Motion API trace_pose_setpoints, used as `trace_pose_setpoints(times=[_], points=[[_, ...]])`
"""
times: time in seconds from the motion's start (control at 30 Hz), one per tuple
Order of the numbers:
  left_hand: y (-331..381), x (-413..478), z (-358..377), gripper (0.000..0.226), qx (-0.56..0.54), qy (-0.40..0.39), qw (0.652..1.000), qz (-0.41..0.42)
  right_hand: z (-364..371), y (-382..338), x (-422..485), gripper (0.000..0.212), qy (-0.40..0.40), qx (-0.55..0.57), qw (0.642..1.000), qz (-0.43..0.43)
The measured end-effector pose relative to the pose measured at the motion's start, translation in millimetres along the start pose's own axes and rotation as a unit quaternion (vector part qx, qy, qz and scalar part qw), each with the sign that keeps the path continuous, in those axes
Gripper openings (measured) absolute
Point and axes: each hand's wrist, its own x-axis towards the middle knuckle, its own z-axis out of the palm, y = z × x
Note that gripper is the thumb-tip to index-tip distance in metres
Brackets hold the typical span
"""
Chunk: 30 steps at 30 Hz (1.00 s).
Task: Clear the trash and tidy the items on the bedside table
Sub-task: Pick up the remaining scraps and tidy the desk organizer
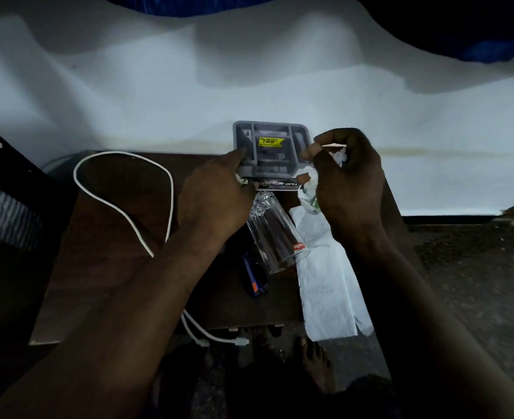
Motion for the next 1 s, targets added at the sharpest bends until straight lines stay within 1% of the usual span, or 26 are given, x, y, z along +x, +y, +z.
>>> trace_pose_setpoints(times=[0.03,0.1,0.2,0.27,0.3,0.37,0.43,0.47,0.5,0.57,0.6,0.63,0.67,0.7,0.73,0.77,0.8,0.83,0.87,0.9,1.0], points=[[2,-1,-2,0.069,-0.005,0.005,1.0,-0.004,-1,-1,-2,0.003,-0.018,0.012,1.0,0.0],[8,-4,-5,0.069,-0.031,0.036,0.999,-0.013,-3,-3,-5,0.009,-0.039,0.018,0.999,-0.006],[15,-12,-13,0.053,-0.094,0.098,0.99,-0.031,-4,-6,-11,0.029,-0.038,-0.027,0.998,-0.031],[18,-19,-17,0.04,-0.101,0.113,0.988,-0.032,-5,-10,-17,0.045,-0.039,-0.044,0.998,-0.024],[19,-22,-19,0.031,-0.109,0.108,0.988,-0.034,-6,-13,-21,0.054,-0.037,-0.048,0.998,-0.02],[23,-29,-23,0.014,-0.151,0.069,0.985,-0.048,-10,-17,-29,0.07,-0.034,-0.056,0.998,-0.015],[29,-36,-21,0.008,-0.207,0.018,0.976,-0.067,-15,-23,-37,0.077,-0.036,-0.015,0.999,0.014],[32,-42,-20,0.011,-0.242,-0.008,0.967,-0.079,-17,-23,-39,0.077,-0.035,0.026,0.998,0.039],[36,-48,-18,0.018,-0.283,-0.042,0.954,-0.09,-20,-24,-41,0.073,-0.028,0.067,0.995,0.067],[43,-61,-15,0.036,-0.345,-0.143,0.922,-0.097,-24,-20,-43,0.054,-0.005,0.126,0.986,0.11],[48,-67,-12,0.043,-0.357,-0.197,0.909,-0.088,-27,-16,-43,0.044,-0.003,0.125,0.985,0.121],[53,-73,-9,0.049,-0.359,-0.237,0.9,-0.075,-29,-13,-43,0.038,-0.011,0.113,0.985,0.131],[57,-77,-5,0.057,-0.353,-0.254,0.898,-0.066,-32,-9,-44,0.036,-0.02,0.105,0.984,0.144],[62,-80,-3,0.063,-0.358,-0.25,0.897,-0.064,-34,-8,-44,0.034,-0.024,0.12,0.978,0.166],[66,-81,-1,0.064,-0.374,-0.231,0.895,-0.073,-35,-8,-45,0.033,-0.021,0.143,0.971,0.192],[69,-82,1,0.054,-0.401,-0.208,0.888,-0.09,-35,-7,-45,0.033,-0.018,0.162,0.964,0.211],[72,-83,1,0.039,-0.421,-0.186,0.882,-0.103,-35,-7,-46,0.033,-0.021,0.184,0.956,0.226],[74,-83,1,0.026,-0.42,-0.166,0.886,-0.105,-34,-7,-47,0.034,-0.031,0.205,0.949,0.236],[75,-82,1,0.02,-0.402,-0.145,0.899,-0.096,-34,-8,-49,0.035,-0.042,0.221,0.943,0.247],[75,-82,0,0.019,-0.381,-0.127,0.912,-0.083,-34,-9,-52,0.036,-0.046,0.229,0.936,0.264],[79,-87,-3,0.022,-0.313,-0.097,0.945,-0.025,-40,-10,-65,0.032,-0.064,0.258,0.913,0.31]])
